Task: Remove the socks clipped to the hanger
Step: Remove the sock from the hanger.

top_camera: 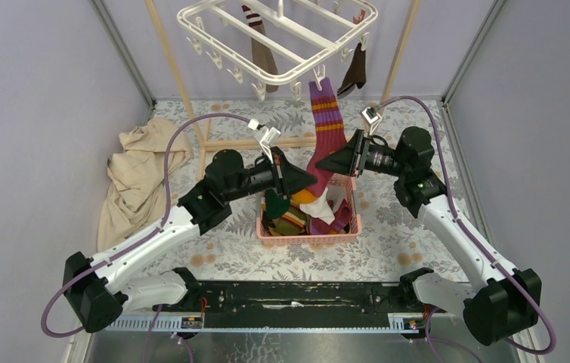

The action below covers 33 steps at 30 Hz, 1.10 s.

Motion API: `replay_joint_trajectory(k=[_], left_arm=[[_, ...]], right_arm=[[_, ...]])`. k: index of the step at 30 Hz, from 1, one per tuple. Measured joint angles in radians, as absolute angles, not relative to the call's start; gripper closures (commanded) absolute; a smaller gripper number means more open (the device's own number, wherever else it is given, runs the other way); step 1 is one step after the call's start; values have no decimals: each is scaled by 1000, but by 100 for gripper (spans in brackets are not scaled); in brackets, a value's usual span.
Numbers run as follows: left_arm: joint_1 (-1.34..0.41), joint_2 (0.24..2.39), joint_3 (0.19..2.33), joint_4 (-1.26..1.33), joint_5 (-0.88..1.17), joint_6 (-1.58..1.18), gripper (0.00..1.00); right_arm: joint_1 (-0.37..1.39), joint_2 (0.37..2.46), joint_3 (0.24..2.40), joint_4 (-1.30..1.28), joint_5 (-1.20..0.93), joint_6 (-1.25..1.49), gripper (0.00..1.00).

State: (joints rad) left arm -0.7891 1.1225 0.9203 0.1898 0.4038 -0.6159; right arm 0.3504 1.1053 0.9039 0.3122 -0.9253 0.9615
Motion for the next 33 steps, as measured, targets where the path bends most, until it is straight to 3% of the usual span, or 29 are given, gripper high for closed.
replay_joint_trajectory(k=[6,17,23,29,33], left_arm=[[-789,1118,1015,78,384,-580,100],[-789,1116,1060,-26,358,-548,100],[-789,1116,1106,-84,347,-537,100],[-789,1116,1178,-137,340,-524,100],[-789,1116,1209,-161,340,-520,100]], right_arm=[[350,1110,941,153,-863,852,26],[350,1101,1156,-173,-629,602,16],[350,1094,1295,-282,-484,492,1],[350,1121,1436,-316,-386,414,1],[350,1169,1494,-305,-346,389,10]])
